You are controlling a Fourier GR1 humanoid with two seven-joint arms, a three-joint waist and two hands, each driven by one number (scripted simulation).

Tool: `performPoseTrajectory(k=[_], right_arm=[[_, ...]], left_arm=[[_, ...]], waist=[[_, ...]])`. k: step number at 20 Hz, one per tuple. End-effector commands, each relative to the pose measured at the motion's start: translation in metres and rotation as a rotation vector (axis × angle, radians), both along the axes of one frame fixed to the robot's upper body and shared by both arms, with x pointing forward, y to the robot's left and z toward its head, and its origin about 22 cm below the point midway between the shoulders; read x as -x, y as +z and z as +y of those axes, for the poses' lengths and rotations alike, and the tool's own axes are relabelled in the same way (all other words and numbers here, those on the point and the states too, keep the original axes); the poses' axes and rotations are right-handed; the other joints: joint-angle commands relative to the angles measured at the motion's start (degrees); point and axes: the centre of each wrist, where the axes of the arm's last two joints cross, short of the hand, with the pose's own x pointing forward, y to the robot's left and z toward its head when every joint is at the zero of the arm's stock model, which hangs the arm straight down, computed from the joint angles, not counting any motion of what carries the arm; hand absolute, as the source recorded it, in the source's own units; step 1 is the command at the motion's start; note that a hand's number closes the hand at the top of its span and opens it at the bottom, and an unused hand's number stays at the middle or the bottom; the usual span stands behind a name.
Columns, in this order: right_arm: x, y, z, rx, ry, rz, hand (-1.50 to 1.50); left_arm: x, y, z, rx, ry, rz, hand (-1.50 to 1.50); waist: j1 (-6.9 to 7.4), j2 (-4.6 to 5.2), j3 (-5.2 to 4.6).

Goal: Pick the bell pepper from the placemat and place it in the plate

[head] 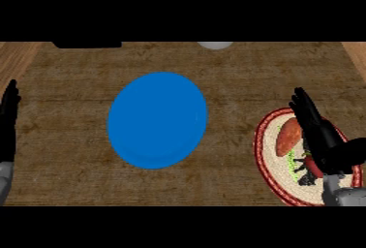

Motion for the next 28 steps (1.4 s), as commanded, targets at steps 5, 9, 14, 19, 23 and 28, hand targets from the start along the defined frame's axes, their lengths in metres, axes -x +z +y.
performPoseTrajectory(k=[5,9,14,19,23,28], right_arm=[[0.01,0.037,0.095,-0.066,0.804,-0.28,1.5],[-0.003,0.067,0.04,0.683,0.674,-0.453,1.5],[0.069,-0.06,0.048,0.17,0.564,-0.42,-1.5],[0.071,-0.069,-0.018,0.045,0.519,-0.567,-1.5],[0.059,-0.023,-0.045,0.143,0.489,-0.652,-1.5],[0.071,0.028,-0.066,0.492,0.467,-0.552,-1.5]], left_arm=[[-0.026,0.037,-0.068,0.151,-0.339,-0.132,0.0],[-0.022,0.029,-0.074,0.235,-0.386,-0.079,0.0],[-0.026,0.041,-0.088,0.276,-0.458,-0.108,0.0],[-0.021,0.057,-0.08,0.303,-0.48,-0.106,0.0],[-0.027,0.063,-0.073,0.31,-0.462,-0.099,0.0],[-0.021,0.056,-0.069,0.296,-0.453,-0.099,0.0]], waist=[[0.23,-1.07,-1.82],[-2.56,-2.26,-2.36],[-1.88,-0.03,-1.67],[-1.05,-0.26,-1.83],[-1.15,-0.3,-1.93],[-1.96,-0.48,-2.1]])
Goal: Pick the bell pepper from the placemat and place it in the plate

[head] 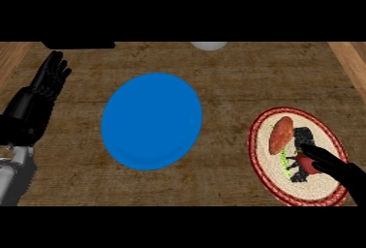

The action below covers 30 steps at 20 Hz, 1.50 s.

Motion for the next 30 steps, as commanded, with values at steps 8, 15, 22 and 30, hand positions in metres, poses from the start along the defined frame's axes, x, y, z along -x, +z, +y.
performPoseTrajectory(k=[8,15,22,30], right_arm=[[-0.001,0.097,-0.048,0.737,-0.235,0.133,-1.5],[0.011,0.101,-0.007,0.974,-0.221,0.286,-1.5],[-0.008,0.06,0.006,0.989,-0.315,0.278,-1.5],[-0.035,0.029,0.005,1.112,-0.398,0.334,-1.5]], left_arm=[[-0.001,0.002,-0.004,-0.018,-0.015,-0.002,0.0],[0.0,0.0,-0.001,0.005,-0.02,-0.002,0.0],[0.004,-0.005,-0.025,0.015,-0.017,0.009,0.0],[-0.007,0.009,-0.028,0.007,-0.028,-0.004,0.0]], waist=[[-0.03,0.1,-0.15],[0.79,0.23,-0.02],[1.05,0.27,0.07],[1.03,0.34,0.09]])
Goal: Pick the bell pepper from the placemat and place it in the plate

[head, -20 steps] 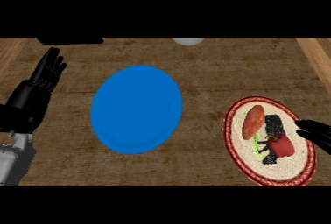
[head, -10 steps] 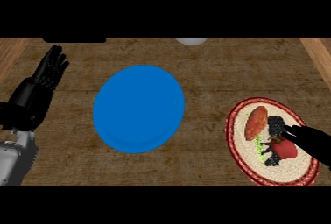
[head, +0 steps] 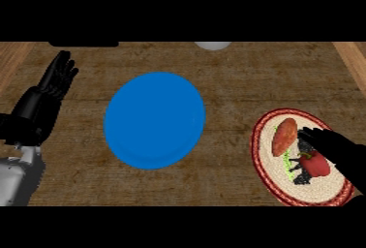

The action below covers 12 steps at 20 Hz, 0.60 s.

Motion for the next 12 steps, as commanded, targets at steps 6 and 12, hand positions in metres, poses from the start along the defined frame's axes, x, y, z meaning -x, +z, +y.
performPoseTrajectory(k=[6,12], right_arm=[[-0.033,-0.04,-0.024,0.031,-0.035,0.043,-1.5],[-0.031,-0.053,0.007,0.059,-0.02,0.091,-1.5]], left_arm=[[-0.009,0.005,0.01,-0.008,-0.012,0.005,0.0],[0.004,-0.013,0.028,-0.01,-0.002,0.008,0.0]], waist=[[-0.05,0.05,0.03],[-0.19,0.0,0.0]])
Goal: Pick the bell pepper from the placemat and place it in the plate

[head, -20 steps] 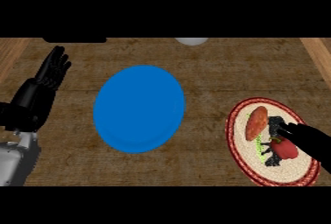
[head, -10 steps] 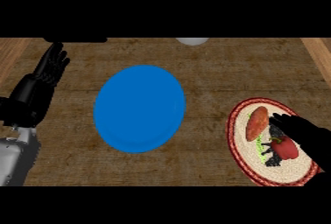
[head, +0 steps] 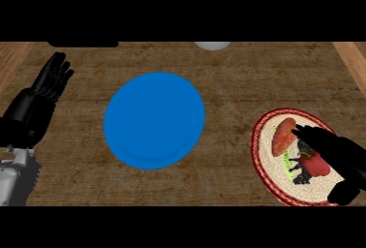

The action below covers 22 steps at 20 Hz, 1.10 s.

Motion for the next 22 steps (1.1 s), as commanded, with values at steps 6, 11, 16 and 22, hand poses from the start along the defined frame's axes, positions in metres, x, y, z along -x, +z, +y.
performPoseTrajectory(k=[6,11,16,22], right_arm=[[-0.005,-0.039,-0.025,0.072,-0.016,0.035,-1.5],[-0.011,-0.057,0.009,-0.066,0.055,-0.099,1.5],[0.004,-0.052,0.024,-0.05,-0.101,-0.243,1.5],[0.061,-0.08,-0.011,0.068,-0.746,-0.105,1.5]], left_arm=[[0.0,-0.004,-0.016,-0.008,0.019,0.003,0.0],[-0.017,-0.005,-0.012,-0.011,0.005,0.002,0.0],[-0.007,0.0,-0.004,0.0,0.019,0.007,0.0],[0.005,-0.011,0.01,-0.015,0.089,0.009,0.0]], waist=[[-0.08,0.0,0.01],[-0.46,0.08,0.02],[-0.85,-0.22,-0.05],[-5.02,-1.21,-0.4]])
